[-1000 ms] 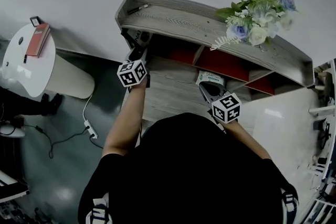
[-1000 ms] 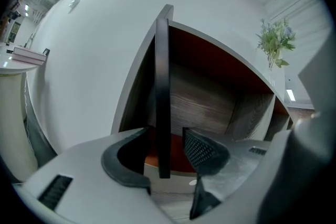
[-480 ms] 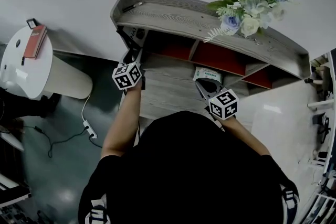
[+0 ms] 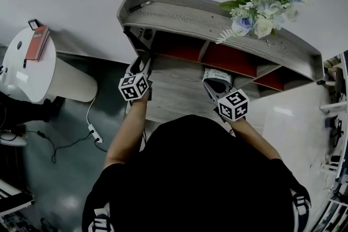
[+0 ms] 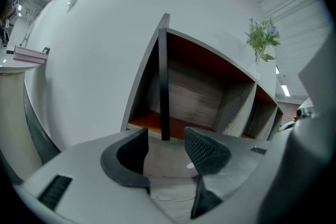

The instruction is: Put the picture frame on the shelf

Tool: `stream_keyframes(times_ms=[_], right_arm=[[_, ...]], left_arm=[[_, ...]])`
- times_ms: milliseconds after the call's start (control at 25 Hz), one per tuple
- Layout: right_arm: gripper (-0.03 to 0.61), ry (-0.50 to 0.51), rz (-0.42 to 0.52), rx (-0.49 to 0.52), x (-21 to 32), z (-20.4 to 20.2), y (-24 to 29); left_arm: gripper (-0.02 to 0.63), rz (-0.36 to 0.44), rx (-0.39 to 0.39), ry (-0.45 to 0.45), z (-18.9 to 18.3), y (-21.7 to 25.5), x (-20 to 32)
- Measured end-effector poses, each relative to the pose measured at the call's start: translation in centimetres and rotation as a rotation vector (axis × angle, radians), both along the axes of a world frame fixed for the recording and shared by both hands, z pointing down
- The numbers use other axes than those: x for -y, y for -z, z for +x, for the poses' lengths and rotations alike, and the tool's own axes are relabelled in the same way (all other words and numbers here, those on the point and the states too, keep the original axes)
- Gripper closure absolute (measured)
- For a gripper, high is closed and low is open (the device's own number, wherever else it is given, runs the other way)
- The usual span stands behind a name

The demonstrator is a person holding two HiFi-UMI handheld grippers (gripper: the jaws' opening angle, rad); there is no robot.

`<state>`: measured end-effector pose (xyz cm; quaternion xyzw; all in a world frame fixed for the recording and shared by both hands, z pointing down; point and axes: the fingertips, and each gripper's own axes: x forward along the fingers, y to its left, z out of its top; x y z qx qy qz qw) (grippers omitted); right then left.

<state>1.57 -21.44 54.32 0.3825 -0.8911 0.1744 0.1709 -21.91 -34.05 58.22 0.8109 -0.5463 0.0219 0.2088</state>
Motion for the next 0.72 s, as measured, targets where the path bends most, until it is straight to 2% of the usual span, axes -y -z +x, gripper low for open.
stream_keyframes(times_ms=[200, 720], right_arm=[[0.565, 0.007, -0.001, 0.001, 0.3, -0.6, 0.1], [0.565, 0.035, 0.02, 0.0, 0.4, -3.1, 0.9]], left_arm=[[0.41, -0.019, 0.029, -0.045, 0.2, -1.0, -2.0], [0.517, -0.011, 0.068, -0.106, -0.4, -1.0, -6.3]])
